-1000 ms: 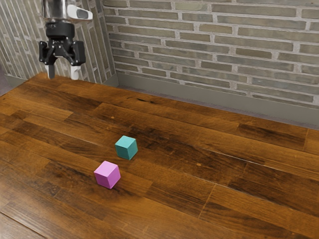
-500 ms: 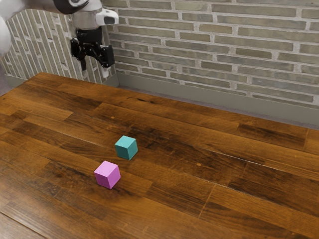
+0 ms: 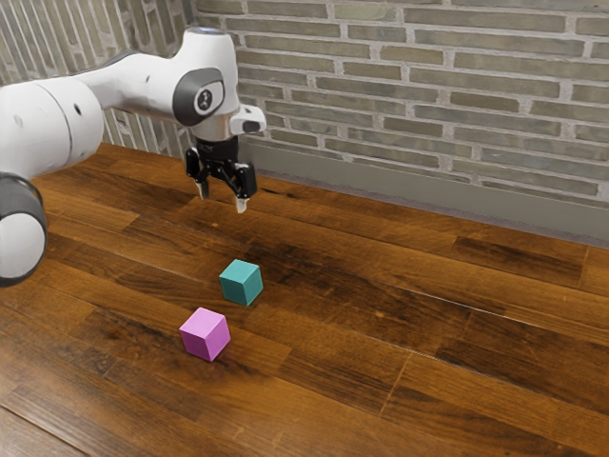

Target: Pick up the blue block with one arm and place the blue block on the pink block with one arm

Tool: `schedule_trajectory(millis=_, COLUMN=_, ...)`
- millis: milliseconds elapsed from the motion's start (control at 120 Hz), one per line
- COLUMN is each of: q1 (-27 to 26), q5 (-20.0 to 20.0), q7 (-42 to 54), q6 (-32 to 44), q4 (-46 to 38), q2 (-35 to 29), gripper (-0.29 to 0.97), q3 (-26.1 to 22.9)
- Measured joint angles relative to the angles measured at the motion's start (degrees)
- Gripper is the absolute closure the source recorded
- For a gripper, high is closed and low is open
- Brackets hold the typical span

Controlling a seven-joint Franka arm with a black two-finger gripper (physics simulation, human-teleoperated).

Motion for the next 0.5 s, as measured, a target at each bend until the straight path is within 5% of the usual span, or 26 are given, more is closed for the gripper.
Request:
schedule_trajectory(millis=142, q1=0.0, q5=-2.2, q7=1.2, q6=7.6, q4=-7.6, q2=0.4, gripper=0.0, q3=0.2)
schedule_trajectory(millis=500, q1=0.0, q5=-3.9, q7=3.3, q6=18.1, q4=-11.7, q2=4.4, gripper=0.0, q3=0.2)
